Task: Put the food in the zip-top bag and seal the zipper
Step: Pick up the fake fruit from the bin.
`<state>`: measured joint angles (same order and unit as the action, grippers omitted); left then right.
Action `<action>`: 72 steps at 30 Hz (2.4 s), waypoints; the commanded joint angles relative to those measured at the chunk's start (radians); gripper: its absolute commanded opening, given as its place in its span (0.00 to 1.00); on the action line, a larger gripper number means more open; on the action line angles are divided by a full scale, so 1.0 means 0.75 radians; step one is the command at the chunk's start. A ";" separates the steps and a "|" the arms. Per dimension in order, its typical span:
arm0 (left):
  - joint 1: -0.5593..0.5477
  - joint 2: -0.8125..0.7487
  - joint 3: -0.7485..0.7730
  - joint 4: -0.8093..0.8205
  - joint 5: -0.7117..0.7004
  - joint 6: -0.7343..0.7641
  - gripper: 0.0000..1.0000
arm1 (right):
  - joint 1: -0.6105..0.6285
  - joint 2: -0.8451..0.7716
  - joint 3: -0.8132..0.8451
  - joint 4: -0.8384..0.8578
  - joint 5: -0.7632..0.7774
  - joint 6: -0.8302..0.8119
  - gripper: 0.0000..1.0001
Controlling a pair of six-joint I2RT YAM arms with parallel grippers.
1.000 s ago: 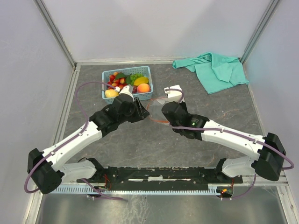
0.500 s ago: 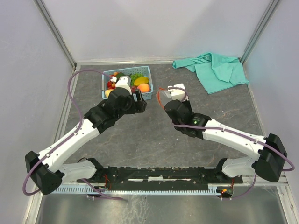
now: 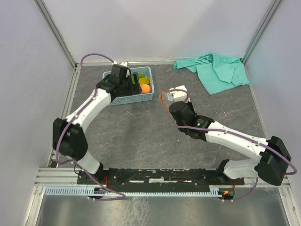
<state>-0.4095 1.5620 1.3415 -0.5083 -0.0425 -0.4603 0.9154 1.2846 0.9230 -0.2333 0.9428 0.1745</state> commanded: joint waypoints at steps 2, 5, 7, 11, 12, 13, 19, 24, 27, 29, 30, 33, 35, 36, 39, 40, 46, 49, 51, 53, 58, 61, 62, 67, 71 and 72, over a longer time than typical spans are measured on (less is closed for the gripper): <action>0.064 0.216 0.202 0.009 0.214 0.180 0.86 | -0.006 -0.005 -0.015 0.083 0.002 -0.024 0.02; 0.086 0.363 0.301 -0.001 0.256 0.237 0.87 | -0.008 0.013 -0.004 0.073 -0.011 -0.024 0.01; 0.101 0.458 0.404 -0.033 0.288 0.261 0.87 | -0.010 0.026 0.016 0.052 -0.013 -0.024 0.02; 0.136 0.593 0.535 -0.042 0.358 0.306 0.88 | -0.009 0.026 0.026 0.045 -0.025 -0.030 0.02; 0.144 0.643 0.571 -0.052 0.398 0.317 0.88 | -0.010 0.024 0.026 0.045 -0.029 -0.031 0.02; 0.148 0.682 0.610 -0.068 0.419 0.328 0.88 | -0.010 0.026 0.025 0.045 -0.033 -0.034 0.01; 0.149 0.840 0.734 -0.113 0.500 0.348 0.98 | -0.012 0.037 0.033 0.037 -0.033 -0.030 0.02; 0.149 0.910 0.752 -0.113 0.559 0.341 1.00 | -0.014 0.054 0.044 0.032 -0.034 -0.032 0.02; 0.147 0.940 0.755 -0.113 0.619 0.334 1.00 | -0.016 0.066 0.046 0.035 -0.039 -0.033 0.01; 0.147 0.955 0.754 -0.113 0.632 0.330 1.00 | -0.018 0.076 0.051 0.032 -0.045 -0.032 0.01; 0.147 0.962 0.754 -0.112 0.637 0.328 1.00 | -0.018 0.082 0.051 0.031 -0.047 -0.033 0.02; 0.146 0.971 0.752 -0.109 0.646 0.322 0.98 | -0.021 0.089 0.054 0.031 -0.050 -0.034 0.01; 0.147 0.961 0.749 -0.101 0.639 0.317 0.94 | -0.020 0.090 0.056 0.028 -0.053 -0.035 0.02; 0.147 0.951 0.741 -0.094 0.629 0.314 0.92 | -0.020 0.091 0.058 0.027 -0.055 -0.037 0.01; 0.147 0.912 0.703 -0.041 0.615 0.295 0.88 | -0.020 0.086 0.056 0.023 -0.059 -0.042 0.01; 0.147 0.900 0.691 -0.018 0.617 0.289 0.86 | -0.020 0.082 0.056 0.022 -0.059 -0.044 0.01; 0.147 0.821 0.649 0.026 0.610 0.257 0.68 | -0.021 0.056 0.063 0.009 -0.057 -0.054 0.02; 0.147 0.719 0.551 0.094 0.595 0.236 0.58 | -0.022 0.049 0.066 0.006 -0.051 -0.061 0.02; 0.147 0.664 0.492 0.131 0.580 0.228 0.53 | -0.022 0.048 0.068 0.004 -0.046 -0.059 0.01; 0.147 0.615 0.447 0.148 0.556 0.225 0.48 | -0.022 0.046 0.071 0.004 -0.046 -0.056 0.01; 0.147 0.499 0.339 0.185 0.514 0.220 0.42 | -0.022 0.047 0.075 0.002 -0.046 -0.048 0.01; 0.147 0.423 0.277 0.197 0.512 0.210 0.41 | -0.022 0.056 0.086 0.002 -0.051 -0.047 0.01; 0.147 0.386 0.261 0.198 0.517 0.203 0.40 | -0.022 0.060 0.091 0.002 -0.054 -0.047 0.02; 0.140 0.208 0.128 0.242 0.571 0.145 0.39 | -0.022 0.087 0.114 0.015 -0.075 -0.031 0.02; 0.109 0.051 0.011 0.285 0.603 0.073 0.38 | -0.022 0.115 0.130 0.029 -0.107 -0.002 0.02; 0.092 0.012 -0.015 0.294 0.604 0.052 0.37 | -0.022 0.123 0.130 0.034 -0.116 0.005 0.01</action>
<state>-0.3058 1.7153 1.3865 -0.3687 0.3607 -0.3271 0.9020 1.3594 0.9749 -0.2478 0.8818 0.1509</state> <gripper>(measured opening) 0.804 0.021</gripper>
